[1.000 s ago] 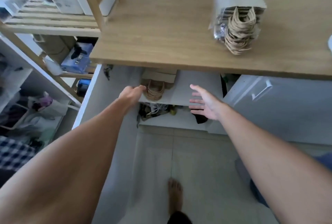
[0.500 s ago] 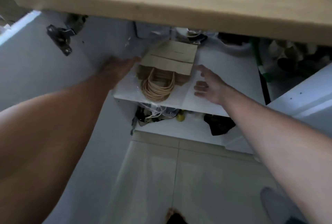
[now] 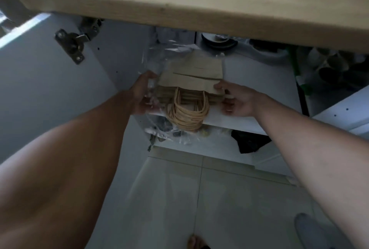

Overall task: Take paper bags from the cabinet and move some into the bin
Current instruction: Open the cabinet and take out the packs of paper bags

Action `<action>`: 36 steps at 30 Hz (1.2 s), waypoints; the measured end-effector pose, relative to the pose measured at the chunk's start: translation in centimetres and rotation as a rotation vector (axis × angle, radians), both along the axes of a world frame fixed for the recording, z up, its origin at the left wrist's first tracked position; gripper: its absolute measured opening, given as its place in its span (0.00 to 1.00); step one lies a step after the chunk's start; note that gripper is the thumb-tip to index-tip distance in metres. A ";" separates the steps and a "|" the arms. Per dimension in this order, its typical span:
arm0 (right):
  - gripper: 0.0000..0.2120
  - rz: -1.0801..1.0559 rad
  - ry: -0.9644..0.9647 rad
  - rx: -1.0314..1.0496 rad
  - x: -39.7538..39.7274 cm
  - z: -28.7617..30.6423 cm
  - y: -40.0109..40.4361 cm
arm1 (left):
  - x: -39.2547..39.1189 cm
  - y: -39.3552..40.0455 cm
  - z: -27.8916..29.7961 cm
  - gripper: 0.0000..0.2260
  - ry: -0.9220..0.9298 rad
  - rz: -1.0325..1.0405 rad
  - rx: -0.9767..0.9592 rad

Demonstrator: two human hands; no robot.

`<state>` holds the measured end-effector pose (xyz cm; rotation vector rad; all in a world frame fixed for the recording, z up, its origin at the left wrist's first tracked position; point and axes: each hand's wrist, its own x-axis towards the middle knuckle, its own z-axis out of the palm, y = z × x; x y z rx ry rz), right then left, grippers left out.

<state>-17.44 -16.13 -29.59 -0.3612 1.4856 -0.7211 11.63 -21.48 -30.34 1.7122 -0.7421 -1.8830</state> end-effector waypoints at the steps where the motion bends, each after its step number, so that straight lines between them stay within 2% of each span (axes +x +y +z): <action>1: 0.12 -0.003 -0.007 -0.002 -0.1 0.3 1.0 | 0.1 1.2 0.1 0.17 0.025 -0.005 0.016; 4: 0.13 -0.059 -0.099 -0.015 0.1 1.7 4.3 | 0.5 5.1 1.0 0.15 0.028 -0.011 0.066; 9: 0.25 -0.075 -0.048 -0.035 1.3 6.0 10.4 | 1.6 11.8 5.1 0.14 0.065 -0.061 0.100; 12: 0.21 -0.046 -0.050 -0.029 2.1 9.6 14.3 | 2.7 15.6 9.1 0.13 0.085 -0.068 0.093; 15: 0.23 -0.011 -0.068 -0.031 3.1 13.5 17.9 | 4.0 19.3 14.5 0.12 0.083 -0.068 0.087; 21: 0.12 -0.012 -0.075 -0.016 5.2 24.0 24.5 | 6.5 25.3 26.6 0.15 0.109 -0.147 0.067; 24: 0.08 -0.015 -0.083 -0.022 6.1 29.1 26.2 | 7.9 26.8 31.8 0.14 0.104 -0.205 0.038; 29: 0.12 -0.021 -0.119 -0.077 6.8 36.0 26.7 | 10.0 26.4 37.9 0.16 0.056 -0.233 -0.011; 33: 0.16 0.025 -0.085 -0.159 6.8 39.7 23.9 | 10.6 23.8 41.1 0.17 0.131 -0.238 -0.065; 34: 0.16 0.024 -0.078 -0.188 6.7 40.4 22.7 | 10.5 22.5 41.6 0.20 0.141 -0.222 -0.092; 36: 0.15 0.004 -0.083 -0.224 6.3 41.3 20.1 | 9.9 19.9 42.3 0.33 0.121 -0.183 -0.140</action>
